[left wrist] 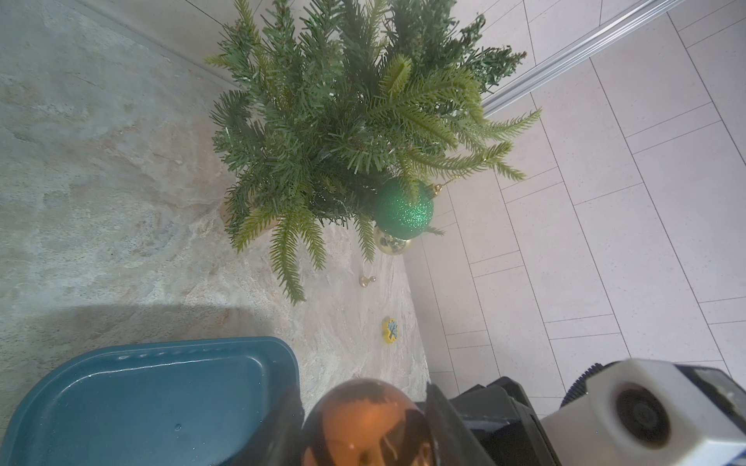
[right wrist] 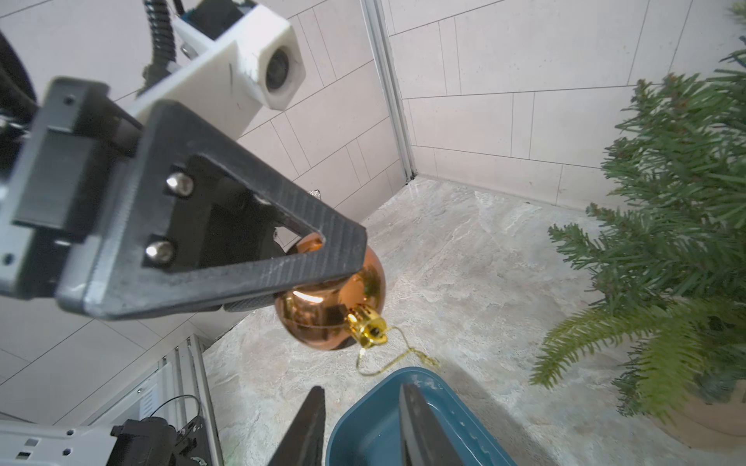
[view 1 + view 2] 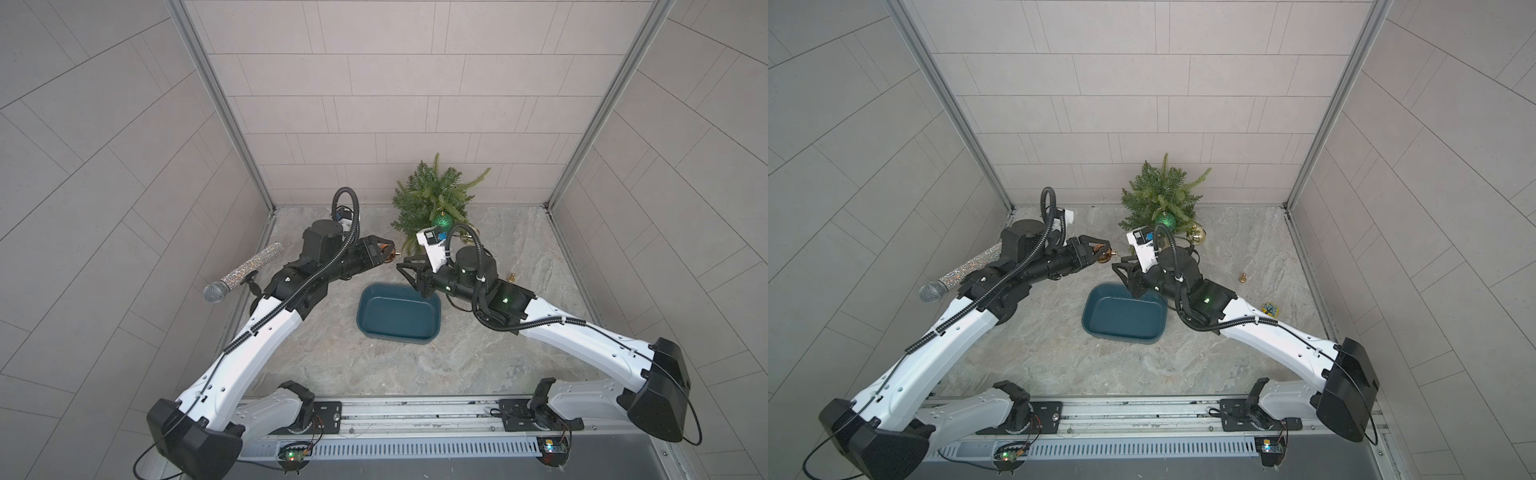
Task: Decorate the small christmas tree with ornaments
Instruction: Adjust the ornament.
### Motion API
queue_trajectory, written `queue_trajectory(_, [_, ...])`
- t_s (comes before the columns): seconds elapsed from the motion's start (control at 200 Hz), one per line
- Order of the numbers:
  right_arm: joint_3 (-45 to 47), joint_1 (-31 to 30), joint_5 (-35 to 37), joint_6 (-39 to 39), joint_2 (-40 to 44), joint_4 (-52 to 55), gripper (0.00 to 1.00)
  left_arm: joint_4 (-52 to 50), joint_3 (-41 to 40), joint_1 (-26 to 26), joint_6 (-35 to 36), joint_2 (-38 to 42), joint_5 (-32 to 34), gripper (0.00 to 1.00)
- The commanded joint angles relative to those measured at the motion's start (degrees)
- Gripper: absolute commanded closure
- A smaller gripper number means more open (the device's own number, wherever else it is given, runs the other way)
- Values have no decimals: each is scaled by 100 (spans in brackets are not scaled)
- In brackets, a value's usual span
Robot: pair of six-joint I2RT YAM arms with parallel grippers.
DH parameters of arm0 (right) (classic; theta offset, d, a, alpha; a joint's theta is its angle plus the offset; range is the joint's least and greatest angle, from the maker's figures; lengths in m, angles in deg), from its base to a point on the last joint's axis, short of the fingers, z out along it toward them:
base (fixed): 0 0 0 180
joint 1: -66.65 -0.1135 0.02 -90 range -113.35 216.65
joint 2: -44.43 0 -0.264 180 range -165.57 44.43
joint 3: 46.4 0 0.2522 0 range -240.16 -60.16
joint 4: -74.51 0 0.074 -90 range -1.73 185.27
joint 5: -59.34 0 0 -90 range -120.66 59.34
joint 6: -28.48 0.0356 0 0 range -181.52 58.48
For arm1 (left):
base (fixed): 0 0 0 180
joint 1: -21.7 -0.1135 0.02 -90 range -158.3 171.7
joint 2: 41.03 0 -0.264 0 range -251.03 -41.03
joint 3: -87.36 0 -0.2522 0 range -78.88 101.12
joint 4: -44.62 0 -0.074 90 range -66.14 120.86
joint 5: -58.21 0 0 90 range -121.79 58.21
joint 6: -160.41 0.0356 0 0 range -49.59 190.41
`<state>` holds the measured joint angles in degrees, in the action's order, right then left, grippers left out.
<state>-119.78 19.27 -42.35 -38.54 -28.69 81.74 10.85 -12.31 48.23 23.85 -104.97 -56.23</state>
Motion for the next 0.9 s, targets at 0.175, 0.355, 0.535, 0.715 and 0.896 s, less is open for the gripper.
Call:
queue_trajectory(0.175, [-130, -26, 442, -77, -103, -335, 72, 103, -65, 11, 7, 143, -116, 65])
queue_trajectory(0.355, [-143, -26, 435, -108, -116, -389, 91, 103, -104, 11, 7, 171, -103, 65])
queue_trajectory(0.535, [-96, -26, 474, -203, 28, -251, 100, 86, -38, 1, 46, 128, -39, 65])
queue_trajectory(0.715, [-45, 38, 586, -301, 202, -95, 100, 98, 81, -24, 75, 45, 80, 66])
queue_trajectory(0.896, [-74, 66, 484, -361, 203, -75, 79, 146, 175, -19, 25, -114, 39, 66])
